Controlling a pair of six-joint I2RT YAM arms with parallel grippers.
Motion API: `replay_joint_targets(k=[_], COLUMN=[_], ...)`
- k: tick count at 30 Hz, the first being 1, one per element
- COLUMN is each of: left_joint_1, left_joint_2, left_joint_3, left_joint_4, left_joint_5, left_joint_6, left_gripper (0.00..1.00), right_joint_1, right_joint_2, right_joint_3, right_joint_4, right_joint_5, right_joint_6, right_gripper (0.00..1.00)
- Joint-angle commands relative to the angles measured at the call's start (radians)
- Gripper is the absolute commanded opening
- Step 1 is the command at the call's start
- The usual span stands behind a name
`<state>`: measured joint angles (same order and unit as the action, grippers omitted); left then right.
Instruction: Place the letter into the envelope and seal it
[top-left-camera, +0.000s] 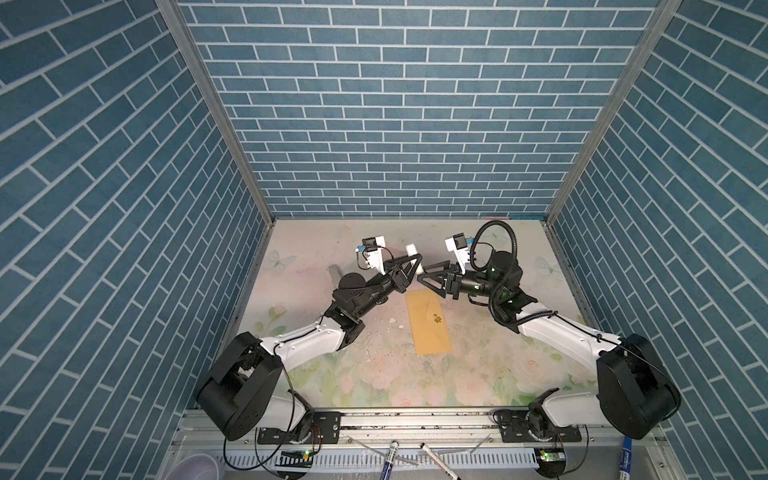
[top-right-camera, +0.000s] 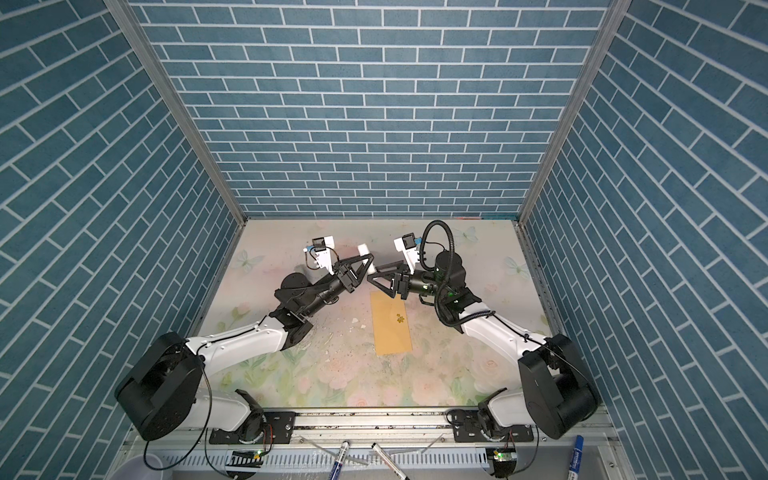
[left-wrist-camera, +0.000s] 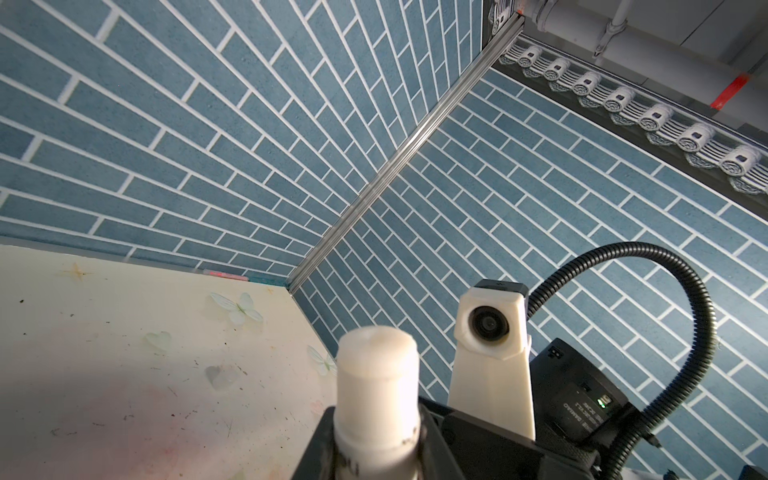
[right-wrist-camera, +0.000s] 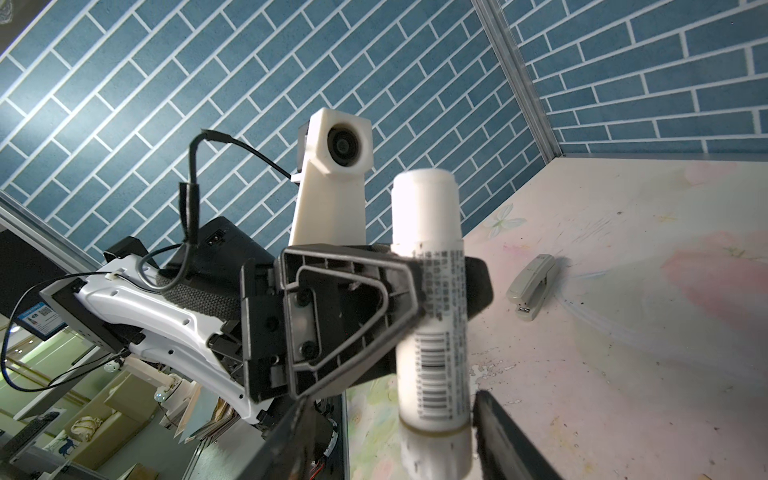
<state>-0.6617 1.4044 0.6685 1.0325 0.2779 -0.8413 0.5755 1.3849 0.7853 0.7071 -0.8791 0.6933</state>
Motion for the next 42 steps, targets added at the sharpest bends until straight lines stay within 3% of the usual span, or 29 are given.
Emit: replay_joint_targets(k=[1, 8, 16, 20, 24, 27, 32, 37, 42], left_joint_1=[-0.001, -0.001, -0.001, -0.001, -0.001, -0.001, -0.003, -0.005, -0.007], left_joint_2=[-0.02, -0.02, -0.013, -0.007, -0.013, -0.02, -0.014, 0.001, 0.009], left_joint_3=[-0.006, -0.004, -0.003, -0.004, -0.009, -0.01, -0.01, -0.01, -0.01], left_joint_4=[0.048, 0.05, 0.042, 0.031, -0.013, -0.066, -0.101, -0.101, -0.101], left_joint_5=[-0.005, -0.007, -0.003, -0.006, -0.028, -0.053, -0.072, -0.078, -0.086], left_joint_6=[0.004, 0.003, 0.005, 0.012, 0.042, 0.068, 0.085, 0.084, 0.081], left_gripper=[0.0, 0.0, 0.0, 0.0, 0.0, 0.0, 0.0, 0.0, 0.0], right_joint_1=[0.012, 0.014, 0.013, 0.012, 0.014, 0.032, 0.17, 0.324, 0.465], right_joint_2=[0.022, 0.04, 0.027, 0.002, -0.05, -0.105, -0.136, -0.057, 0.087], right_joint_3=[-0.012, -0.012, -0.013, -0.006, 0.015, 0.045, 0.196, 0.324, 0.425], right_joint_4=[0.073, 0.076, 0.068, 0.007, -0.167, -0.352, -0.701, -0.811, -0.776], right_joint_5=[-0.024, -0.024, 0.003, 0.044, 0.158, 0.341, 0.846, 1.311, 1.716], right_joint_6=[0.046, 0.044, 0.032, 0.004, -0.083, -0.195, -0.441, -0.586, -0.739], right_gripper=[0.53, 0.47, 0.16, 0.06, 0.0, 0.0, 0.0, 0.0, 0.0])
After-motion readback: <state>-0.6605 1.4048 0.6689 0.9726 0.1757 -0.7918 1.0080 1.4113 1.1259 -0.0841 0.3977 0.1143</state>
